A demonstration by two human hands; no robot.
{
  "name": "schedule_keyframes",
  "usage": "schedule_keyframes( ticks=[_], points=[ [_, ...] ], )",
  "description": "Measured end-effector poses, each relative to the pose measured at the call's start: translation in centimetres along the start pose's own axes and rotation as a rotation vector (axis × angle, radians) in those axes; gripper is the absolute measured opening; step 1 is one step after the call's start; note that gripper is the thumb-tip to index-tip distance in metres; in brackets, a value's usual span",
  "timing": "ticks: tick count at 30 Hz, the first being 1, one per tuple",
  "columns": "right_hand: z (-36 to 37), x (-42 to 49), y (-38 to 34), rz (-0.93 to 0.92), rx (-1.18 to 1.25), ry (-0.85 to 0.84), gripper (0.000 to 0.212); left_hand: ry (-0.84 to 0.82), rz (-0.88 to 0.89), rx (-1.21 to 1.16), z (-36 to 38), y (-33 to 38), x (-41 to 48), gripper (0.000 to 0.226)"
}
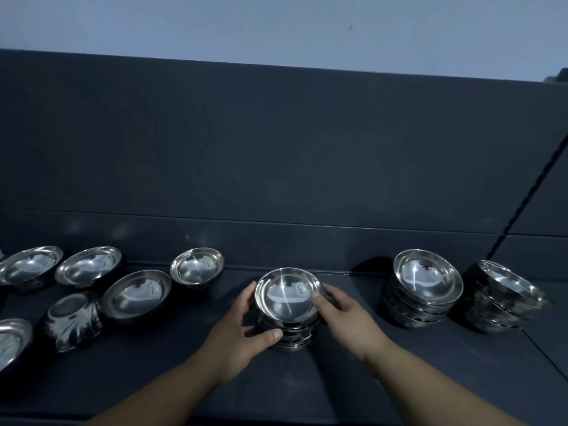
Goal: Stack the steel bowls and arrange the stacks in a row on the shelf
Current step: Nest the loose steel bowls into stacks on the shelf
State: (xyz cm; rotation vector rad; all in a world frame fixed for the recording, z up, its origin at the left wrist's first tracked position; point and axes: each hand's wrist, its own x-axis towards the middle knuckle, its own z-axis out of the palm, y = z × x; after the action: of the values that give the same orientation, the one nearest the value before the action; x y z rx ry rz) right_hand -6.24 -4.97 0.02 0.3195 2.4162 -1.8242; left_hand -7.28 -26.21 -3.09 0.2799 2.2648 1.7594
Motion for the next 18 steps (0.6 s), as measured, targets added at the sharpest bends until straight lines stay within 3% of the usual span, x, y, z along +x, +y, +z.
schedule_keyframes(
  ticks=[6, 9, 12, 18],
  points=[
    [-1.9, -0.2, 1.3, -0.016, 0.18, -0.014, 0.011, 0.023, -0.015, 0.007, 2.2, 1.0, 1.3, 0.094],
    [-3.3, 0.1, 2.1, -0.022, 0.204, 0.01, 0.022, 0.024, -0.014, 0.016, 3.7, 1.4, 2.2, 0.094],
    [-4.8, 0.2, 2.7, -0.032, 0.175, 0.015, 0.051, 0.027, -0.021, 0.04, 5.0, 1.6, 3.4, 0.092],
    [-7.4, 1.3, 4.3, -0.095, 0.142, -0.042, 0.055, 0.071, -0.022, 0.065, 7.5, 2.1, 5.8, 0.094]
  ],
)
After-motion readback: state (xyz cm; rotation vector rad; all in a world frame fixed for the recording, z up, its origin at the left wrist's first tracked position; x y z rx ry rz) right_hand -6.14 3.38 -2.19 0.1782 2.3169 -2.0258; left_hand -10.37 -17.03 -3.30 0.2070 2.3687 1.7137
